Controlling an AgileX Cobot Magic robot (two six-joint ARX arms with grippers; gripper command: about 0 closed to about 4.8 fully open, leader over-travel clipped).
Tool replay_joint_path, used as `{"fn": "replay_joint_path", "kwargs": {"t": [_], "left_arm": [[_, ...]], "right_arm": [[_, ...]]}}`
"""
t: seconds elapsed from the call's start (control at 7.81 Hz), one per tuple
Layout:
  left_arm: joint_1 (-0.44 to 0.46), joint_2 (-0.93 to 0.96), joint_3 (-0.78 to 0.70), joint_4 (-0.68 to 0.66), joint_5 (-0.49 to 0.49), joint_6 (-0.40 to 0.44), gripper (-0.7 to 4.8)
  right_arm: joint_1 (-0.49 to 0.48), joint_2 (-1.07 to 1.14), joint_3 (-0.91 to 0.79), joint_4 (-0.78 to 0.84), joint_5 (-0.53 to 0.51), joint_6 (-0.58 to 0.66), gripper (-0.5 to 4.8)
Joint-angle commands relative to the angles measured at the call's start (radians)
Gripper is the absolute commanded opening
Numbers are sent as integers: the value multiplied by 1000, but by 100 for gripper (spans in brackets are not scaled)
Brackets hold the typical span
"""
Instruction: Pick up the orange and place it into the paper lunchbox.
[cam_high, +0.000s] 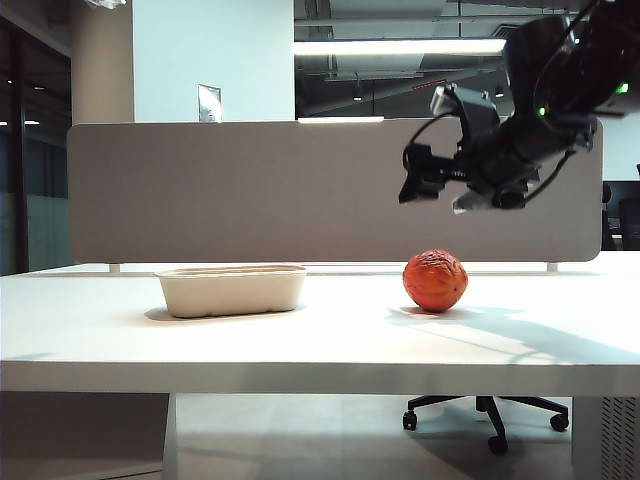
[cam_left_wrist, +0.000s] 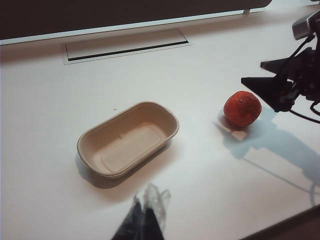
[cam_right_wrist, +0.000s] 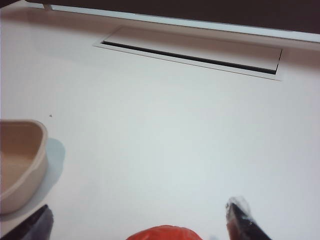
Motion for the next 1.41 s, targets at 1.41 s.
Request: {"fn": "replay_joint_path", "kwargs": {"t": [1.41], "left_arm": [[0,0,4,6,4,0,-6]], "right_arm": [[4,182,9,45,61,-8,406]]}}
